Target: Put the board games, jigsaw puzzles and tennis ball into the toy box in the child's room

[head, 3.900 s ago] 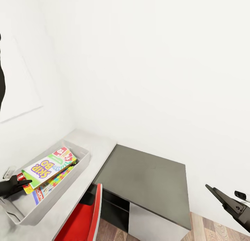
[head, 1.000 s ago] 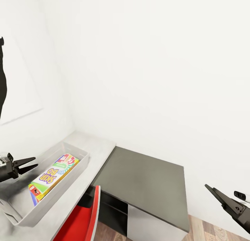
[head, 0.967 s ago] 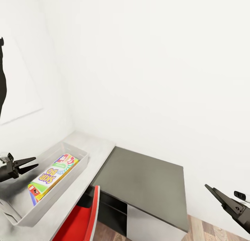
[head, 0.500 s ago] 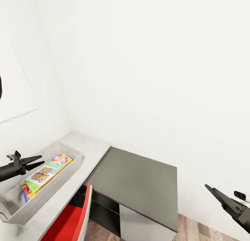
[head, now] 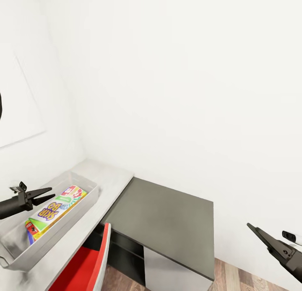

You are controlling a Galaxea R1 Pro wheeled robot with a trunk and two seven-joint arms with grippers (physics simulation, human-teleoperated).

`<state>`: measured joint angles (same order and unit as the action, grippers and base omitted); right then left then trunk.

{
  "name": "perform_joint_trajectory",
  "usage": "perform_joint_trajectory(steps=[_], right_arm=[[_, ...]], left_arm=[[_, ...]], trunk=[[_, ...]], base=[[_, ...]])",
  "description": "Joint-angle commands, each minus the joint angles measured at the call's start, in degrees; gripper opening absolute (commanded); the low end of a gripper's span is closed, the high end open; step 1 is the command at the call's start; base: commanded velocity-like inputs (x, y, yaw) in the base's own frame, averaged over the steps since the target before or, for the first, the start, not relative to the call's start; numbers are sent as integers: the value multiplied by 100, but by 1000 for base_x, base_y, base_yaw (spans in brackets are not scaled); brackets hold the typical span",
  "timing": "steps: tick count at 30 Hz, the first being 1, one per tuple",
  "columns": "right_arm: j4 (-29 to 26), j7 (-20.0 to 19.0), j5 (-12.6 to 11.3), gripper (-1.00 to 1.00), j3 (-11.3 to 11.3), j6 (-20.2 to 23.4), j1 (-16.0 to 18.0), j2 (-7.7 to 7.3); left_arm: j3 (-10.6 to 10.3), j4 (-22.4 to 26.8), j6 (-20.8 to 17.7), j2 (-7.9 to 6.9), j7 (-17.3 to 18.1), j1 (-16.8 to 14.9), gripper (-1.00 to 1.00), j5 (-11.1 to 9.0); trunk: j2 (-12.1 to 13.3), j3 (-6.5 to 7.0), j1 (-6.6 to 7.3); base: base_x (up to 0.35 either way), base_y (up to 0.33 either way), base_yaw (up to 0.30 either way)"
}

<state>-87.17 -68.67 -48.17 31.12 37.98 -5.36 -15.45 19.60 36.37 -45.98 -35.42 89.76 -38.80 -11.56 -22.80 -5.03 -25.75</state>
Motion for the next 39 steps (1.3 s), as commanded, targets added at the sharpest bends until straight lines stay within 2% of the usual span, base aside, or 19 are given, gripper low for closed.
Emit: perform_joint_trajectory(steps=[1,18,39], right_arm=[[-7,10,-32,100,-1,48,0,-2],[-32,20,-26,100,0,53,0,-3],[-72,16,-17,100,-9,43,0,-2]], left_arm=[[0,1,-61,0,24,-5,100,5],[0,1,-61,0,24,-5,100,5],[0,1,-61,0,24,-5,100,5]], trunk=[[-12,-11,-4],[-12,-2,-4],[-12,132,-4]], base=[[0,0,0],[0,0,13],[-30,0,178]])
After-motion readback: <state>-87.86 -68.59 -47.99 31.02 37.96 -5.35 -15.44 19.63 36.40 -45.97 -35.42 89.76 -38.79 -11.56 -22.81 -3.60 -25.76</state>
